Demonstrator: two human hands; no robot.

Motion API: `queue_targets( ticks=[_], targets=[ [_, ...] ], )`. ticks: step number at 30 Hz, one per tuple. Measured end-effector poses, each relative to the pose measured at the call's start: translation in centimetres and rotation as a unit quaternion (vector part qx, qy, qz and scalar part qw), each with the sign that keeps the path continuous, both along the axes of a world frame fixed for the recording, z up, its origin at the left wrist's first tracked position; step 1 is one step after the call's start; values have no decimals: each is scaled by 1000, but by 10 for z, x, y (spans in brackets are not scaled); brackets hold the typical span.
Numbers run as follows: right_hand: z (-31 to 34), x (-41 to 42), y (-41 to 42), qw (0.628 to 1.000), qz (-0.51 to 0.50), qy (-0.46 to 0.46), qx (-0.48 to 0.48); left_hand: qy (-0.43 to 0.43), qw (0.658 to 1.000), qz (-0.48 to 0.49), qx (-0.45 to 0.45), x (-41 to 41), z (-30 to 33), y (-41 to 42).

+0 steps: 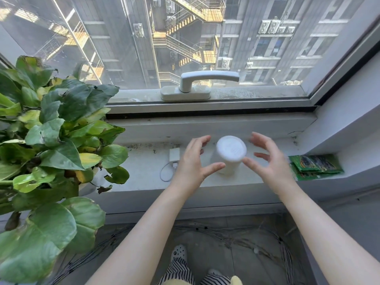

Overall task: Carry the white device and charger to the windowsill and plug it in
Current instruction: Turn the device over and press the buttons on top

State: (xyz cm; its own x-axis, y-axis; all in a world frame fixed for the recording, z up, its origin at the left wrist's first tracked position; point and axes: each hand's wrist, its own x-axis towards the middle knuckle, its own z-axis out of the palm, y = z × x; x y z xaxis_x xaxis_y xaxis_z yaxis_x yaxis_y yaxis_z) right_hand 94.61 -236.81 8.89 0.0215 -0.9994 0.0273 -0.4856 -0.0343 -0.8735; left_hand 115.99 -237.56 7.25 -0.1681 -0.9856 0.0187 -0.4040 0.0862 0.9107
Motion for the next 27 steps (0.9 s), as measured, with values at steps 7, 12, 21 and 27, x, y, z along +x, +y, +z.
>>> queue_targets(
  ticks=[7, 12, 21, 27],
  targets=[
    [-27, 3, -13, 993, 83, -55, 67, 14, 998, -25, 50, -8, -15, -7],
    [-28, 8, -18, 992, 85, -69, 64, 28, 998, -31, 56, -9, -16, -11],
    [-13, 15, -20, 989, 97, -86, 67, 63, 995, -36, 66, -3, -1, -7],
    [10, 27, -17, 978, 110, -108, 142, 102, 975, 24, 194, 6, 29, -3]
  ],
)
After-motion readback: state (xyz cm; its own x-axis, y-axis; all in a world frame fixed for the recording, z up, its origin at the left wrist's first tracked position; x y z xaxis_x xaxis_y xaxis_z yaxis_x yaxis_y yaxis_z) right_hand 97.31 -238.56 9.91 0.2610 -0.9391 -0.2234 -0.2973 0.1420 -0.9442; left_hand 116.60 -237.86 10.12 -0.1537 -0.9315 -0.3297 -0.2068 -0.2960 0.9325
